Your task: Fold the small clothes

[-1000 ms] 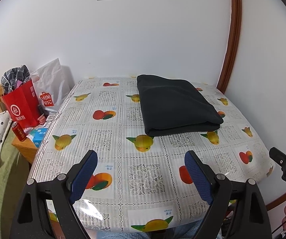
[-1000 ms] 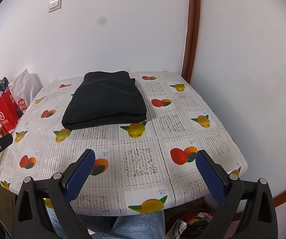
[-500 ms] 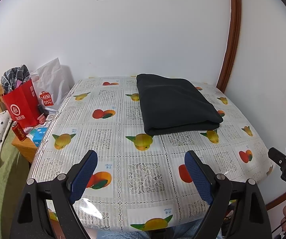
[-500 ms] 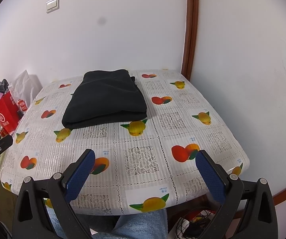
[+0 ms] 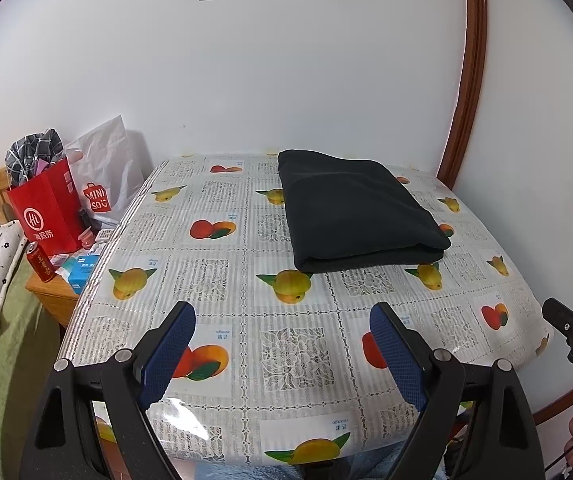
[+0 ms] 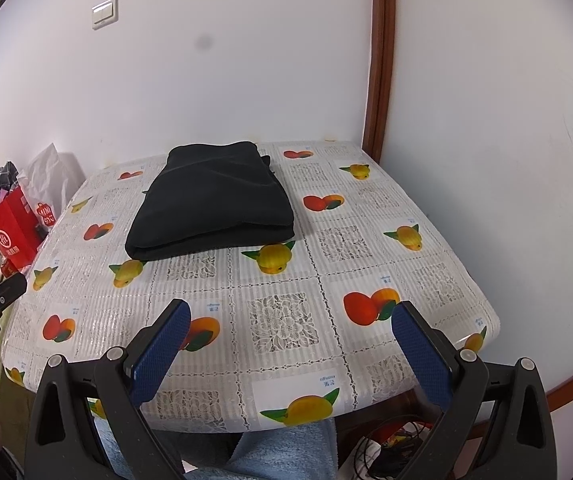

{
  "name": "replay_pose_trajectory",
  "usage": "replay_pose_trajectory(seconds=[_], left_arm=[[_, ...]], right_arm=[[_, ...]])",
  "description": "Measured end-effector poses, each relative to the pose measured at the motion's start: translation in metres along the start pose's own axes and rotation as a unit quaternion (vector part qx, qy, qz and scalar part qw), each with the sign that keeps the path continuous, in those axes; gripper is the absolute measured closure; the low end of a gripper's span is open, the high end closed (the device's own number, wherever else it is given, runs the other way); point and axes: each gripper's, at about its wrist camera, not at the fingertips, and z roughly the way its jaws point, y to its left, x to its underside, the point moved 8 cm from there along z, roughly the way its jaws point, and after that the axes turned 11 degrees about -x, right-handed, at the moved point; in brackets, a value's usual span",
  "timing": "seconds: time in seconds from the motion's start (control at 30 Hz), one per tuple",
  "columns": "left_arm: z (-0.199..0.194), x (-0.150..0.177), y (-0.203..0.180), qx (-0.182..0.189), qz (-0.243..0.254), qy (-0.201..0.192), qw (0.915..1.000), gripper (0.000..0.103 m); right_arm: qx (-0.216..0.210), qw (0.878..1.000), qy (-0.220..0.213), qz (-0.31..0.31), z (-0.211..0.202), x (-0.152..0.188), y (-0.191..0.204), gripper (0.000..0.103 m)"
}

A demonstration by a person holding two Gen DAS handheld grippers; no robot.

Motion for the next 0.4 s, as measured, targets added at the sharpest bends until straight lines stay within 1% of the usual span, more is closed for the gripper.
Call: replay_pose_trajectory(seconds=[0.23, 0.4], left_arm=[[-0.0008, -0.0018, 0.0019, 0.002, 0.0, -0.005, 1.0, 0.014], [0.0058, -0.0066, 0.0047, 0.002, -0.001, -0.003, 1.0, 0.014]], right_arm=[[-0.002, 1.0, -0.003, 0.0, -0.0019, -0.0018, 0.002, 0.004], [0.0, 1.0, -0.002, -0.001, 0.0019, -0.005, 0.0037, 0.004]])
